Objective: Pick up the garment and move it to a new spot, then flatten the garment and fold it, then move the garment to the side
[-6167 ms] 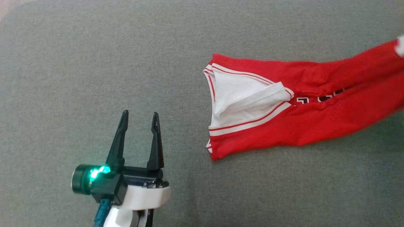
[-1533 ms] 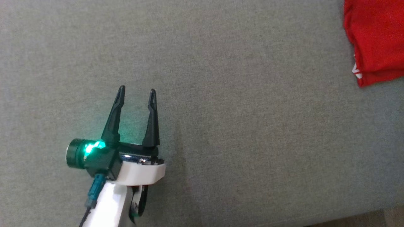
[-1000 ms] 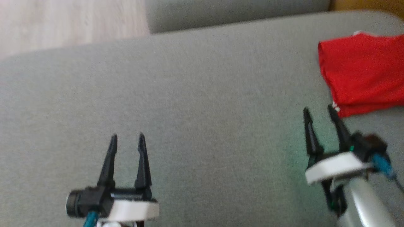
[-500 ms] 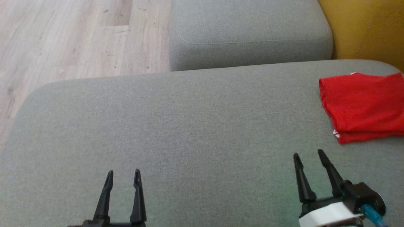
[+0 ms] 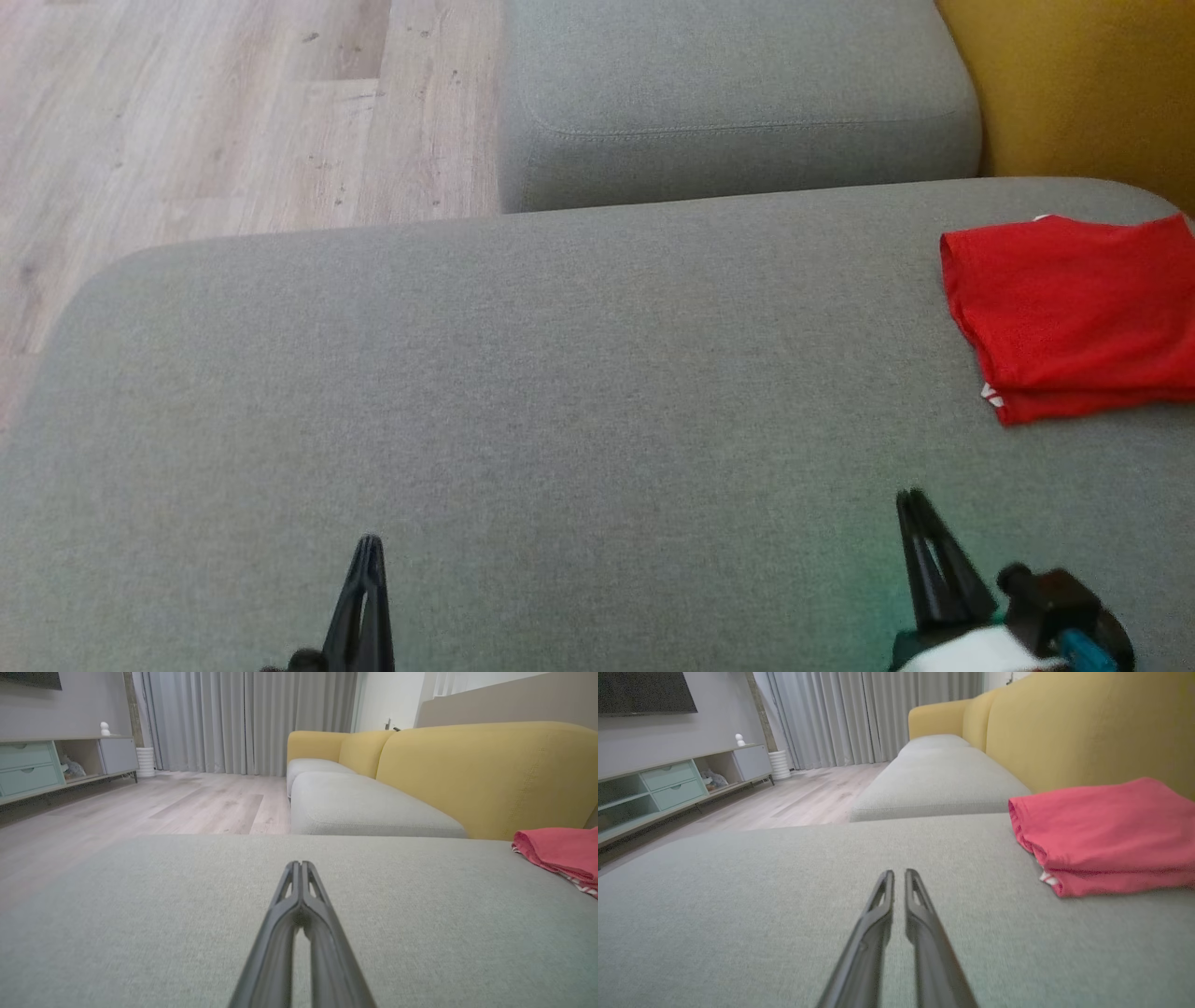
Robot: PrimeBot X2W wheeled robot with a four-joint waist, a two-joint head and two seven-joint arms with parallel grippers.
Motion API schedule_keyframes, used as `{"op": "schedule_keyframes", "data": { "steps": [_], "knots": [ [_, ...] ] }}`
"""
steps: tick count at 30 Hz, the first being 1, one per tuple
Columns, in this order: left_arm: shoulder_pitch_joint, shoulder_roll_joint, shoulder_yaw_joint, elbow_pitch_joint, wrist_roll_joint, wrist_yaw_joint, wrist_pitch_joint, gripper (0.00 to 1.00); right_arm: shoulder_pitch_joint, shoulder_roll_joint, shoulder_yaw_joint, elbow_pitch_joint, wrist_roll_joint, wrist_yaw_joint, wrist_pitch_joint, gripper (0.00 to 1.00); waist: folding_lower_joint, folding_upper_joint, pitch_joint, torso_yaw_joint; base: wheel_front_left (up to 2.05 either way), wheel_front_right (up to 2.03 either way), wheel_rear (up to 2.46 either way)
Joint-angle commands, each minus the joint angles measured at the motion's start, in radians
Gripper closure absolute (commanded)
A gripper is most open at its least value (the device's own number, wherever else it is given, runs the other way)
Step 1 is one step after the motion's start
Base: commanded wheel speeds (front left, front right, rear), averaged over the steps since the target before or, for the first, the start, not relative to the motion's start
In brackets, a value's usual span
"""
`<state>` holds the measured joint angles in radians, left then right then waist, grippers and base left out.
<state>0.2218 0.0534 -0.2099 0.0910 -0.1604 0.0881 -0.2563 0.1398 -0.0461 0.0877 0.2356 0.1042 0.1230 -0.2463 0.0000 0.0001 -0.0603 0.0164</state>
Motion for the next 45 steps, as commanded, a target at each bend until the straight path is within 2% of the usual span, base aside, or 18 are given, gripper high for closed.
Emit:
{"op": "schedule_keyframes", "data": {
  "steps": [1,45],
  "knots": [
    [-0.003,0.0,0.001,-0.019,-0.017,-0.001,0.001,1.0,-0.007,0.0,-0.001,-0.018,0.018,0.0,0.001,1.0,0.0,-0.0001,0.001,0.0,0.0,0.0,0.0],
    [-0.118,0.025,0.079,0.045,-0.546,-0.078,0.103,1.0,-0.09,-0.025,-0.04,-0.008,0.564,0.003,0.102,1.0,0.0,-0.0001,0.023,-0.006,0.0,0.0,0.0]
  ]
}}
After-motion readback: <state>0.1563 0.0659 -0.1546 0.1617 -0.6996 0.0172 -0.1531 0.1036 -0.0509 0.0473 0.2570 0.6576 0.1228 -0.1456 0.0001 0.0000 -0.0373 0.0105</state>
